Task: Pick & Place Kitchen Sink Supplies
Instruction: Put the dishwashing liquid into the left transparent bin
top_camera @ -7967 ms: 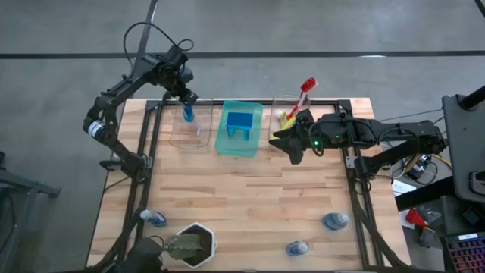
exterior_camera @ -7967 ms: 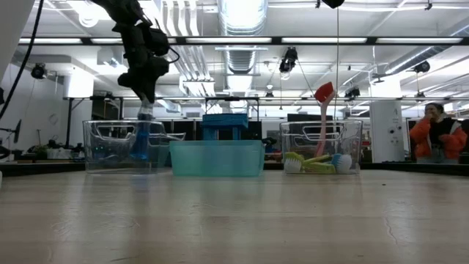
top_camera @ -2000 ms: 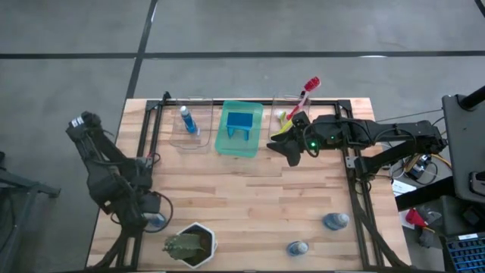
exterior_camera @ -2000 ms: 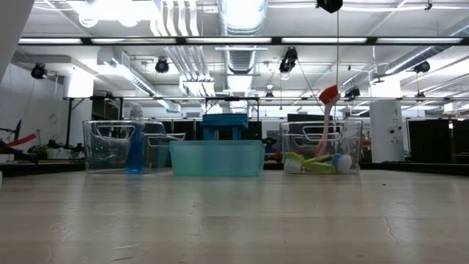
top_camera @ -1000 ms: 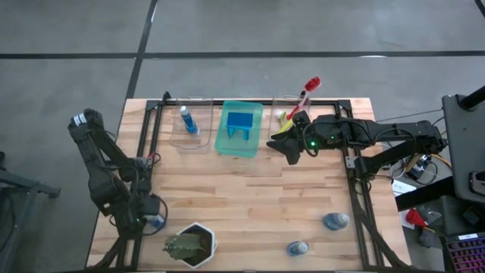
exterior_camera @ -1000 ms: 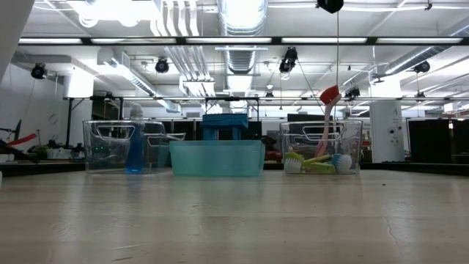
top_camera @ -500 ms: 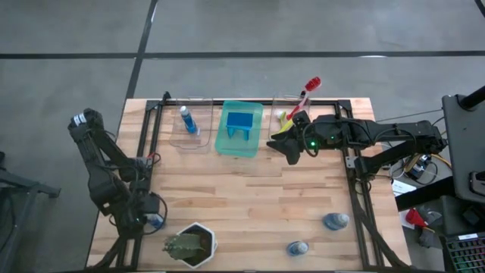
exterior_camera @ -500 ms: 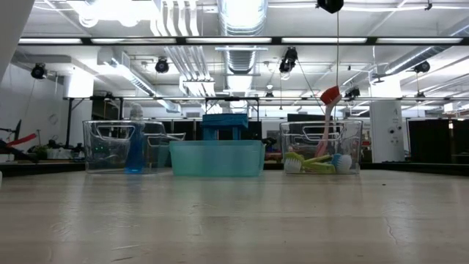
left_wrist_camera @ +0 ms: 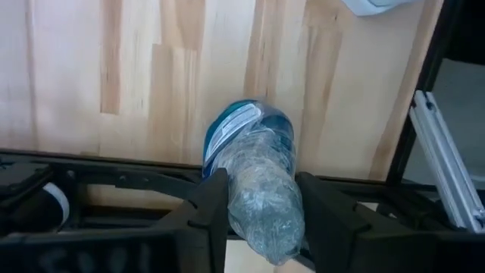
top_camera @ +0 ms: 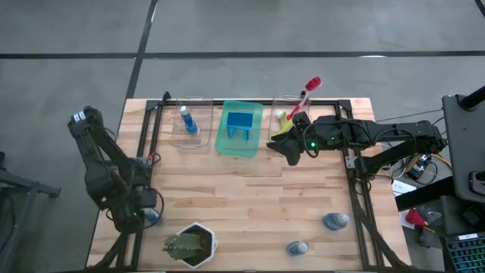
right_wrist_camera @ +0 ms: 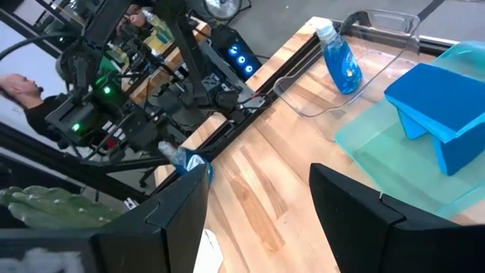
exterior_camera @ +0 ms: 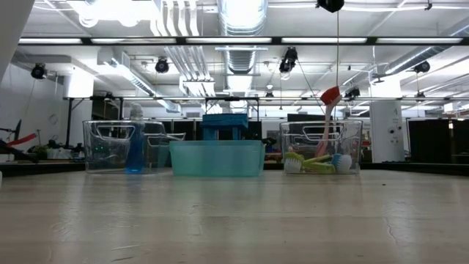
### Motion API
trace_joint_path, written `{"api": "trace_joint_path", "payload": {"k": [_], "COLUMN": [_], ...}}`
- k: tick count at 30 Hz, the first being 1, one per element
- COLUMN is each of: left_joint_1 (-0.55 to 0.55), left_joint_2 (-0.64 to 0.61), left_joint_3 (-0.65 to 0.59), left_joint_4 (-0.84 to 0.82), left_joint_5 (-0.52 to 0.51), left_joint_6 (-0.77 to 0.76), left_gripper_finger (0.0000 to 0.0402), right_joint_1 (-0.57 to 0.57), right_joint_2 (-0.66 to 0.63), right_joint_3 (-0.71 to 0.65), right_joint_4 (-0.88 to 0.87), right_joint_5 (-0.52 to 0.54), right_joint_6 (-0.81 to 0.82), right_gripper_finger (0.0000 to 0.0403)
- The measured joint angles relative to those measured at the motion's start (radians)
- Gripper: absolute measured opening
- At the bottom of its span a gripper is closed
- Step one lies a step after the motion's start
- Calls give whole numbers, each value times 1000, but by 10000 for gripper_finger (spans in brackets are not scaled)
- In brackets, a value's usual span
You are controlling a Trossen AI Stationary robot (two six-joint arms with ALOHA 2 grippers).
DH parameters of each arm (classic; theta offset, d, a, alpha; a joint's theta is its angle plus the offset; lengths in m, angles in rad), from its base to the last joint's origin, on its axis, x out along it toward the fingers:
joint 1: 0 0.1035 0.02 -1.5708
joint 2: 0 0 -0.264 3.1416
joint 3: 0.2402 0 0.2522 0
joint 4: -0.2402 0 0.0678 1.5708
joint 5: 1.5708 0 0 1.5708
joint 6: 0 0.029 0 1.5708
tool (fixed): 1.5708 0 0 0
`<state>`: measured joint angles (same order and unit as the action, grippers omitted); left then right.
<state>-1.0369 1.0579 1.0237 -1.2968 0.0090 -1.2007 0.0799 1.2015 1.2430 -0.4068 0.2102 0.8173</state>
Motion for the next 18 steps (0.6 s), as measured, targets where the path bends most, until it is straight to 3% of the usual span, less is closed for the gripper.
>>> {"api": "trace_joint_path", "payload": {"k": [18], "left_joint_1": [6], "left_joint_2": [-72], "left_joint_3": [72], "left_joint_4": [-118], "left_joint_5": [-64], "left_joint_6": [-162], "left_gripper_finger": [126], "right_joint_1": [7], "right_joint_2": [-2], "right_joint_3": [-24], "right_joint_4": [-9], "right_joint_5": [2], "right_joint_6": [95], "right_gripper_finger": [226]}}
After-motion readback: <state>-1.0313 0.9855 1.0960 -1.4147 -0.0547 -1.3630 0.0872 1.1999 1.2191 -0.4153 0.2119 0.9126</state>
